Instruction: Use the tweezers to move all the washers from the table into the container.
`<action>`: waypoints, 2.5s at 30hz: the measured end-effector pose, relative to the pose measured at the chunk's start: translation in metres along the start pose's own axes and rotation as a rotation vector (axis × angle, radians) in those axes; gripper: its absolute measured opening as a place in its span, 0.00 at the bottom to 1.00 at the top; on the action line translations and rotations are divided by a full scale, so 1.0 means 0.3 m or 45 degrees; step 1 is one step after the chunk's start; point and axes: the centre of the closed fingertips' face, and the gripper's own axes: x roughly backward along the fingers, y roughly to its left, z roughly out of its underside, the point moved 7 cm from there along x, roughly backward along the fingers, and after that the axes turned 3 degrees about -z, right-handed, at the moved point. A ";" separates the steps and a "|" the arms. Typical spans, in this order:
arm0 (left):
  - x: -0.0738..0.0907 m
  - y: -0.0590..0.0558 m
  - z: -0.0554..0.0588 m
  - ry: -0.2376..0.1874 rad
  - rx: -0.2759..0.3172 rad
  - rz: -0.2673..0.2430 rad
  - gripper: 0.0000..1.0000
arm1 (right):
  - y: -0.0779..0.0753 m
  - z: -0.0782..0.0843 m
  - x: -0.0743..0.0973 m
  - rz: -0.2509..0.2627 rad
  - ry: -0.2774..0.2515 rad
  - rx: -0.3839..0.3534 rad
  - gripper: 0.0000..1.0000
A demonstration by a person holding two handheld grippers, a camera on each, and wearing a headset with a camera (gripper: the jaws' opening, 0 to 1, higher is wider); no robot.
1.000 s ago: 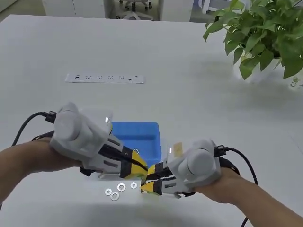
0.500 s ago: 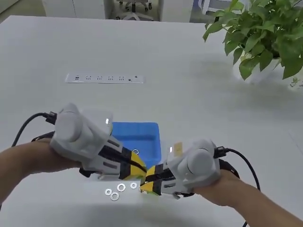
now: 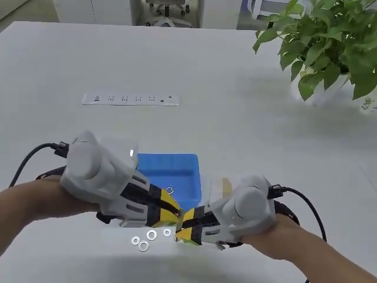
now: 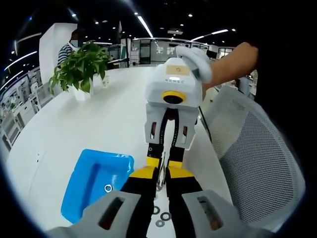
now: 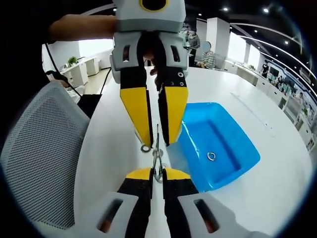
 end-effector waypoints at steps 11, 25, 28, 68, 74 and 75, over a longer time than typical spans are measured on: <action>0.047 0.004 0.024 -0.016 0.094 -0.066 0.31 | 0.003 -0.017 -0.003 0.000 -0.008 0.011 0.08; 0.131 0.010 0.059 -0.097 0.211 -0.221 0.54 | -0.004 -0.055 0.034 0.018 -0.019 0.041 0.08; 0.156 0.011 0.059 -0.125 0.217 -0.265 0.56 | -0.006 -0.064 0.044 0.018 -0.017 0.048 0.08; 0.299 -0.028 0.158 -0.142 0.403 -0.483 0.99 | -0.132 -0.216 0.126 0.011 -0.050 0.152 0.08; 0.304 -0.042 0.159 -0.133 0.408 -0.489 0.99 | -0.157 -0.226 0.109 0.004 -0.044 0.175 0.08; 0.304 -0.046 0.159 -0.131 0.409 -0.489 0.99 | -0.161 -0.227 0.107 0.001 -0.045 0.176 0.08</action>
